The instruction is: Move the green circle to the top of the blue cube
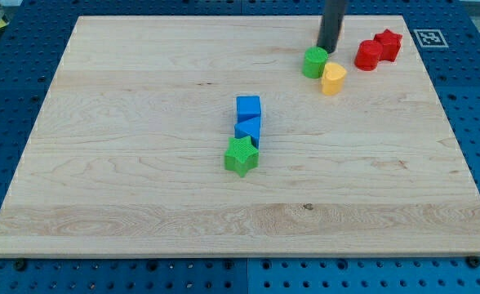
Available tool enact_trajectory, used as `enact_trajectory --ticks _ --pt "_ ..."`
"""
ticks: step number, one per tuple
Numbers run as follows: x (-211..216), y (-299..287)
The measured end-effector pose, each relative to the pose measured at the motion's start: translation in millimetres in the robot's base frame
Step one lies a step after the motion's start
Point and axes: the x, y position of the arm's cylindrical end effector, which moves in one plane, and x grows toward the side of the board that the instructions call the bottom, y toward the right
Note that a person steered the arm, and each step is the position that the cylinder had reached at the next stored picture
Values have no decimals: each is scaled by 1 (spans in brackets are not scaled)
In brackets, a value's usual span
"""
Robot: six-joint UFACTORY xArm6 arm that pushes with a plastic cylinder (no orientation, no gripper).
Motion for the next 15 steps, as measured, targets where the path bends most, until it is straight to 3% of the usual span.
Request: enact_trajectory --ticks 1,3,4,6,8,12,14,15 --pt "24 5" --pt "61 -90" --pt "55 -100" --pt "17 -114" --pt "53 -114" --pt "45 -118" --pt "84 -118" --pt "78 -118"
